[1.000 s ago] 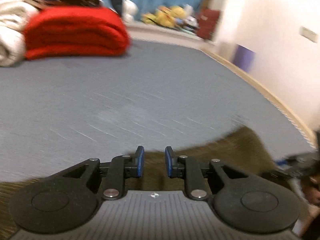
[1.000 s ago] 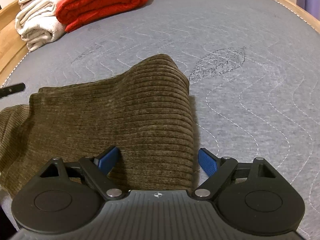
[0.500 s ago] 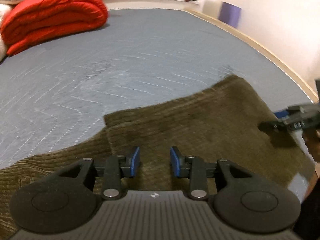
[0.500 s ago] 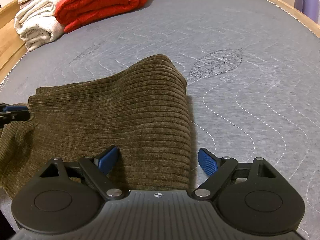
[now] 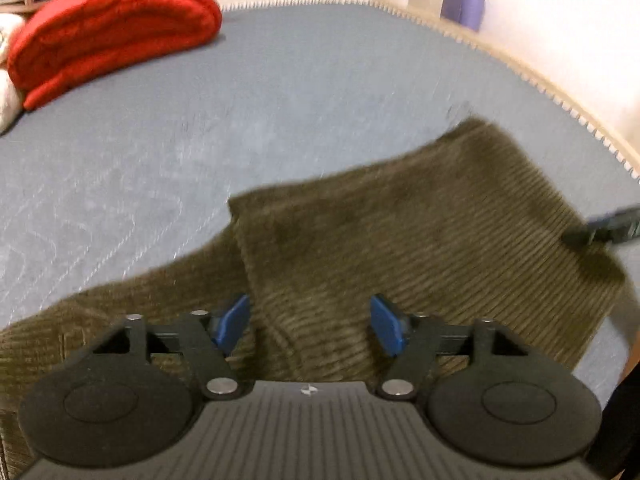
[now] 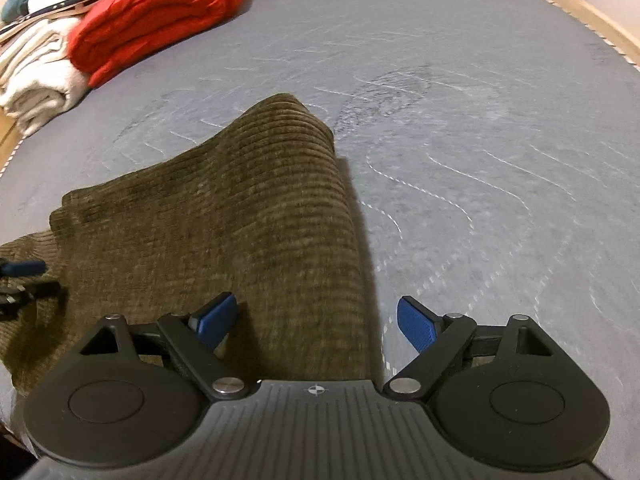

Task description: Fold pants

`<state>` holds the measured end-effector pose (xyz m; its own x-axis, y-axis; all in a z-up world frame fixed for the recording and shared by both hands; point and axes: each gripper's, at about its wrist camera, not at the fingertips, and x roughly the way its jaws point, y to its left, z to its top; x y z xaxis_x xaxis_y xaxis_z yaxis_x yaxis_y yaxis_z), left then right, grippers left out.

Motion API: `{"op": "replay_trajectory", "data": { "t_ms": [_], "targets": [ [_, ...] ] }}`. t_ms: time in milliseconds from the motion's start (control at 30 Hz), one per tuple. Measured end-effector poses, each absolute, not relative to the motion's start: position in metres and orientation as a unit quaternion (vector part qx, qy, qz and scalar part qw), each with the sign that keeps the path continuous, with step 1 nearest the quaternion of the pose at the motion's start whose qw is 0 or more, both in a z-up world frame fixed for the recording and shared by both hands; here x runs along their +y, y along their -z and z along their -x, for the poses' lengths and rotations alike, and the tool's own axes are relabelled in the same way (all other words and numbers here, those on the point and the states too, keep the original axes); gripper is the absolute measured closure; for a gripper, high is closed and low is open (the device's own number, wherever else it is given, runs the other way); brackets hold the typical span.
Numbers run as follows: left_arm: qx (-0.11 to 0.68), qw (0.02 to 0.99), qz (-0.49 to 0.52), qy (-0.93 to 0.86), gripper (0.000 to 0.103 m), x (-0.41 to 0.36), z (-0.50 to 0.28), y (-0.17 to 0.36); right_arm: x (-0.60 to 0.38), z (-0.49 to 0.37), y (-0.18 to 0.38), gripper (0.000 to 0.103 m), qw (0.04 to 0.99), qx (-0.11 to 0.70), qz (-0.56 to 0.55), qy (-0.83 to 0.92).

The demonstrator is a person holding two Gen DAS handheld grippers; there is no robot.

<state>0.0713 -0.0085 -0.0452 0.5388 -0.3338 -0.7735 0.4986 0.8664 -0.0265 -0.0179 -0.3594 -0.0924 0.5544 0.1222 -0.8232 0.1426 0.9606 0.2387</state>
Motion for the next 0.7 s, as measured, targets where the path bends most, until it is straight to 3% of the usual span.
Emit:
{"op": "replay_trajectory", "data": {
  "t_ms": [67, 367, 567, 667, 700],
  "targets": [
    [0.398, 0.883, -0.102, 0.229, 0.019, -0.012, -0.068, 0.038, -0.356, 0.026, 0.099, 0.012, 0.868, 0.475, -0.146, 0.003],
    [0.361, 0.919, -0.088, 0.134, 0.018, 0.001, -0.069, 0.028, -0.334, 0.030, 0.107, 0.013, 0.881, 0.462, -0.097, -0.014],
    [0.378, 0.915, -0.061, 0.128, 0.019, 0.011, -0.076, 0.021, -0.327, 0.032, 0.104, 0.023, 0.890, 0.449, -0.081, -0.017],
    [0.371, 0.916, -0.064, 0.138, 0.028, 0.010, -0.073, 0.017, -0.324, 0.036, 0.100, 0.035, 0.895, 0.440, -0.072, -0.021],
    [0.369, 0.916, -0.064, 0.141, 0.041, 0.010, -0.073, 0.016, -0.323, 0.036, 0.099, 0.044, 0.897, 0.437, -0.070, -0.023]
  ]
}}
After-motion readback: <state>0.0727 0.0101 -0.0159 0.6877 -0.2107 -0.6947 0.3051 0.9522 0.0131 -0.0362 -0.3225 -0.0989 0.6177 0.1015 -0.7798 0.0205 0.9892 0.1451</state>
